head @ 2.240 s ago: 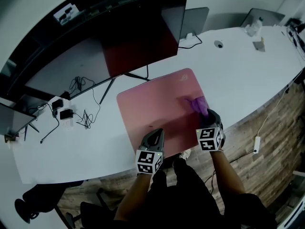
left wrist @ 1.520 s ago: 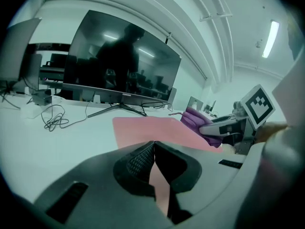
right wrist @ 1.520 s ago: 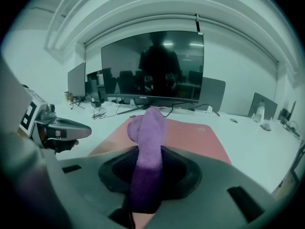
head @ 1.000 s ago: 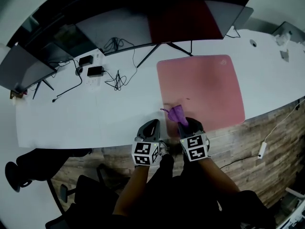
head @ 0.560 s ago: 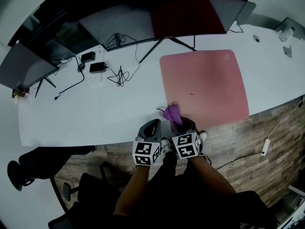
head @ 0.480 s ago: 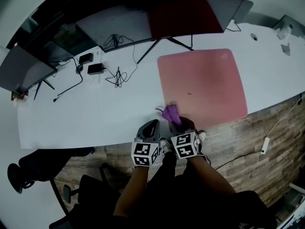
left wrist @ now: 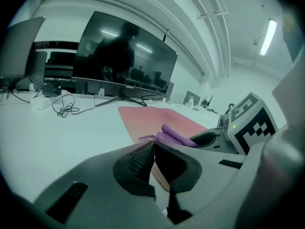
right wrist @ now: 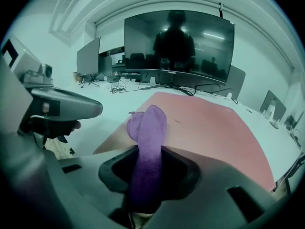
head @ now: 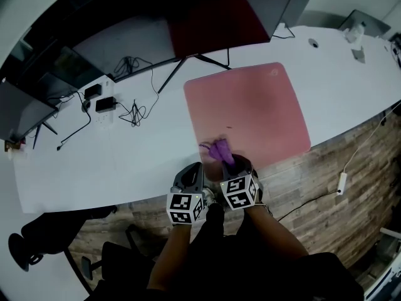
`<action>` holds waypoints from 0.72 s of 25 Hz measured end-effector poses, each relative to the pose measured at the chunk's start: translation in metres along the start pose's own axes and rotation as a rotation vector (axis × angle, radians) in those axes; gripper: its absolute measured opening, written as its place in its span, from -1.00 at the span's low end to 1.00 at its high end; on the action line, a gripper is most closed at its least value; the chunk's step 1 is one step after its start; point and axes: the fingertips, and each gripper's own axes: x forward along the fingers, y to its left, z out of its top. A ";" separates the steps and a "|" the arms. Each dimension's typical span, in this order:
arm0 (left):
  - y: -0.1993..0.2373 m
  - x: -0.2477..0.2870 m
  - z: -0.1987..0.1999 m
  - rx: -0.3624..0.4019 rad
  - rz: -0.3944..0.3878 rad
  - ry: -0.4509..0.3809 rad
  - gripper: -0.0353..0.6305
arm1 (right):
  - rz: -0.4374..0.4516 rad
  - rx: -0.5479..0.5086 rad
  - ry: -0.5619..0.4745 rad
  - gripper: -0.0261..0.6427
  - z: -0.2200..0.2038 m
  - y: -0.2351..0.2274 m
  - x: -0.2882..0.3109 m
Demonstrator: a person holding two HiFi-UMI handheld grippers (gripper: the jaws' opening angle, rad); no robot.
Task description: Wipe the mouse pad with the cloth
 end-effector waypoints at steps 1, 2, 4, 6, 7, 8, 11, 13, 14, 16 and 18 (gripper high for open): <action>-0.003 0.002 0.002 0.004 -0.003 0.000 -0.83 | -0.002 0.002 -0.001 -0.57 -0.001 -0.004 -0.001; -0.006 0.005 0.003 0.009 -0.007 0.000 -0.83 | -0.006 0.001 -0.002 -0.57 -0.001 -0.009 -0.001; -0.012 0.010 0.004 0.022 -0.017 0.007 -0.83 | -0.012 -0.003 -0.005 -0.56 -0.003 -0.016 -0.001; -0.017 0.011 0.004 0.040 -0.025 0.016 -0.83 | -0.016 -0.010 -0.012 -0.56 -0.004 -0.022 -0.001; -0.021 0.012 0.005 0.047 -0.030 0.018 -0.83 | -0.019 -0.014 -0.013 -0.56 -0.005 -0.027 -0.002; -0.026 0.012 0.006 0.054 -0.038 0.017 -0.83 | -0.022 -0.016 -0.012 -0.56 -0.007 -0.033 -0.003; -0.039 0.011 0.009 0.069 -0.058 0.019 -0.83 | -0.035 -0.014 -0.004 -0.56 -0.013 -0.053 -0.007; -0.043 0.013 0.008 0.067 -0.060 0.023 -0.83 | -0.044 -0.030 -0.003 -0.56 -0.016 -0.065 -0.009; -0.045 0.016 0.007 0.064 -0.059 0.027 -0.83 | -0.048 -0.043 -0.004 -0.56 -0.017 -0.070 -0.009; -0.051 0.022 0.006 0.060 -0.062 0.038 -0.83 | -0.053 -0.052 -0.005 -0.56 -0.020 -0.082 -0.012; -0.059 0.029 0.005 0.062 -0.072 0.046 -0.83 | -0.063 -0.045 0.000 -0.56 -0.024 -0.096 -0.014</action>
